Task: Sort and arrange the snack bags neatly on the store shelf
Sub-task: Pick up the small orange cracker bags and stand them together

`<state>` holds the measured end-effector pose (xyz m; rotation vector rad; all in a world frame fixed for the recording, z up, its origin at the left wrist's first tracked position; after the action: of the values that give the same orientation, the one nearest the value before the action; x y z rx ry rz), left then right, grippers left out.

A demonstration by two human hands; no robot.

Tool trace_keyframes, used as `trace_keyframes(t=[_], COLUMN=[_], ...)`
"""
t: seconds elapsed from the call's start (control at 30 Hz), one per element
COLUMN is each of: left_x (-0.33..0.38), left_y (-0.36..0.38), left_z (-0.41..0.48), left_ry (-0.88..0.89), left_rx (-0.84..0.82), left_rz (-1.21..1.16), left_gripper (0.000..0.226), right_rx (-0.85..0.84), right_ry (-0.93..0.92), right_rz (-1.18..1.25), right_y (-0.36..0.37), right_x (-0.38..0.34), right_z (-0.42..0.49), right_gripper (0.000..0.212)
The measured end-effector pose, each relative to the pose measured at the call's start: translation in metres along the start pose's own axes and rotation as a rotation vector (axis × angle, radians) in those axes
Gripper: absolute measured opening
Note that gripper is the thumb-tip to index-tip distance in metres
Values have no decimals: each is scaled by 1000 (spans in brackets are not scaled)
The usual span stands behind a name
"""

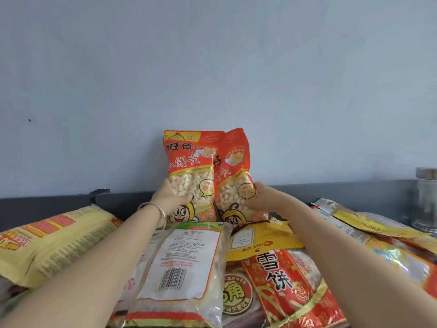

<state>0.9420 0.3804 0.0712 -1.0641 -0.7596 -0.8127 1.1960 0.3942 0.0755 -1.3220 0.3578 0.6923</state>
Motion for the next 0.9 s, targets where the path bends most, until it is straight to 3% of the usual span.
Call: trace_keyframes(t=[0.13,0.37,0.53,0.6,0.7,0.77,0.83,0.9], left_x=[-1,4,1,-2,-7,-7,-7,-7], left_y=[2,11,8,7,6,5,4,3], left_z=[0,-11,-11,-11,-12,-15,-17,-20], left_ry=[12,47,51,32,5,-11,-19,3], left_rx=[-77,-264,-55,1,-77,-171,-222,-246], left_rz=[27,25,49,6,32,145,253,214], left_gripper=[58,41,51,49,37,32,29,26], right_rx=[-68,-178,17,21,-163,-201,-258,-334], right_ry=[-10,18,38,14,62,147,157,141], right_rz=[-46,-70,183,215,-147,-415,-476,-399], right_y=[-5,-18,-12,6,24,20,14,13], right_x=[2,8,10,12,18,19,22,24], right_z=[-6,-25,-17,-9,3,3,1,-4], right_gripper=[56,46,40,37,38,49,52,49])
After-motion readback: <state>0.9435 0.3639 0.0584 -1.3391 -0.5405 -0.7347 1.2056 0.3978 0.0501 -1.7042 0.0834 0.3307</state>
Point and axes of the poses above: each hand's wrist, its own z-axis towards the middle knuckle, its own y-axis out of the palm, x = y × z, the point moved 1 cm from there along z, towards the middle knuckle, and after that the axes turned 2 degrees about -y, right-handed, at the moved point
